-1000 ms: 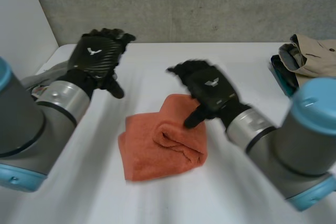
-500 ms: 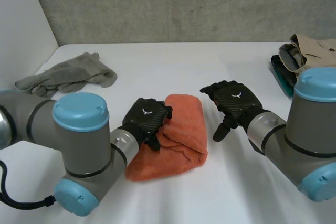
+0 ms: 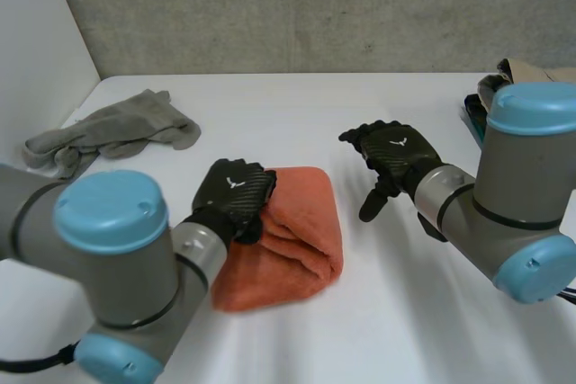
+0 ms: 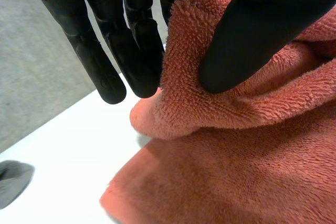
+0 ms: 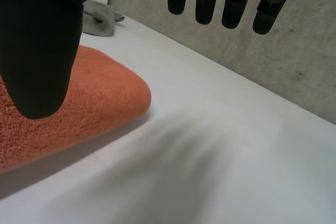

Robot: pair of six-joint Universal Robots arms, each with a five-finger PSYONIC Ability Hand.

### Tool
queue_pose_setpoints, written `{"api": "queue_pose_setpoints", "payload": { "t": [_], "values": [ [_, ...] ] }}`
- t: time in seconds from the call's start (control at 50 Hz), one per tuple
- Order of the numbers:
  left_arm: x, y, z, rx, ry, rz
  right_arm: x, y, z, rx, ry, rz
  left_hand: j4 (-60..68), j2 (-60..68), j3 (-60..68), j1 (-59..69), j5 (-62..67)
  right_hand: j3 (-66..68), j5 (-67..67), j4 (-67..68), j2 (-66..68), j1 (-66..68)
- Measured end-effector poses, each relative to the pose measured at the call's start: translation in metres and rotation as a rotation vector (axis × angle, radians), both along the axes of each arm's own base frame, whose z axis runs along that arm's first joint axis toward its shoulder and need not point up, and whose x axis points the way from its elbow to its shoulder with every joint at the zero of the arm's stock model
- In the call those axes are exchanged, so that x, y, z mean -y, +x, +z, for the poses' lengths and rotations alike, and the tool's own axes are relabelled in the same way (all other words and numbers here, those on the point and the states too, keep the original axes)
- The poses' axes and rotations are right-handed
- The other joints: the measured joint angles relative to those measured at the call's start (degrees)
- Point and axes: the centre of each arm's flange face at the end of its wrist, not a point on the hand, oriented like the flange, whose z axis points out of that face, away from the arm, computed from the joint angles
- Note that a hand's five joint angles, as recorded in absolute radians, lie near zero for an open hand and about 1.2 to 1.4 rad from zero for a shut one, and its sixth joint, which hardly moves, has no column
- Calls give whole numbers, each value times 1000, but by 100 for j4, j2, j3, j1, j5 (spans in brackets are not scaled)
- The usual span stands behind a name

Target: Fold the laundry.

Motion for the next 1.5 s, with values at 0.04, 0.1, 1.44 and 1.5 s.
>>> {"api": "queue_pose_setpoints", "payload": {
  "t": [0.04,0.1,1.44,1.5],
  "values": [
    [-7,6,4,6,-3,11,-2,5,2,3,21,14,0,2,0,0,0,0,0,0,0,0],
    [-18,14,6,29,-5,14,-5,12,1,3,58,37,0,6,1,0,0,0,0,0,0,0],
    [23,6,71,-72,-26,-16,-79,44,-27,-178,-70,211,-5689,-5666,-5602,-5099,-5349,0,0,0,0,0],
    [20,-3,92,-112,-34,-160,-100,41,-42,-215,-121,263,-5689,-5666,-5602,-5099,-5350,0,0,0,0,0]
  ]
}}
